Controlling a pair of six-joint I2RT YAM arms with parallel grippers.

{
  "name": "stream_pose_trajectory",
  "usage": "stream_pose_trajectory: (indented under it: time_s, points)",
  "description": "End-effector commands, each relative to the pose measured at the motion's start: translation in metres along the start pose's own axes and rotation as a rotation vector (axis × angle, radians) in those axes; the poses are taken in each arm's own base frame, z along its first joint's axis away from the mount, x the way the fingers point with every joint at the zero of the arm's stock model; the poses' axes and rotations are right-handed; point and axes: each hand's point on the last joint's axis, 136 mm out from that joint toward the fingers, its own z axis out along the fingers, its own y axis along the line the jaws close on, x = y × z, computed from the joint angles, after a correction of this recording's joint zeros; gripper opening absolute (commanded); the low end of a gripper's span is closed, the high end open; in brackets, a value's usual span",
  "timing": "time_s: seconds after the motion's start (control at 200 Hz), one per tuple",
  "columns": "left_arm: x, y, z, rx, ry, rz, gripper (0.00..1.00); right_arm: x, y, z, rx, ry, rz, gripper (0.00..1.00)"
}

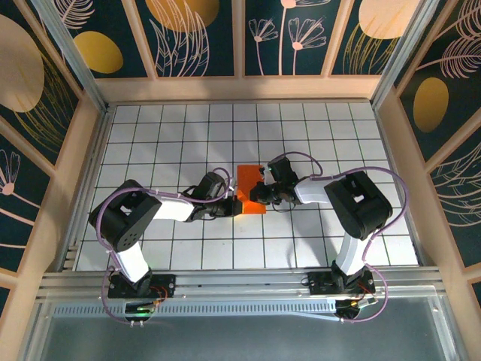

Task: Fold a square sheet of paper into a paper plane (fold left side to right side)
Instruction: Fold the triangle a second time at the center of the table.

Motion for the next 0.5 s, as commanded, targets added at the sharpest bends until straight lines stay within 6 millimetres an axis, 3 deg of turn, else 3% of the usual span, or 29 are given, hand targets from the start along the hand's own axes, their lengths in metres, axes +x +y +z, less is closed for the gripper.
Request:
stream_pose_trajectory:
  time_s: [0.0,0.25,0.495]
  points:
    - [0.011,0.026,-0.001,-0.103,0.017,0.000,0.00,0.002,0.010,-0.008,-0.015,0.006,-0.032,0.00]
    - [0.015,0.029,0.004,-0.114,0.032,0.004,0.00,-0.003,0.032,-0.016,-0.069,-0.044,-0.110,0.00]
    - [0.015,0.031,0.004,-0.126,0.037,0.004,0.00,0.007,0.026,-0.005,-0.054,-0.020,-0.103,0.00]
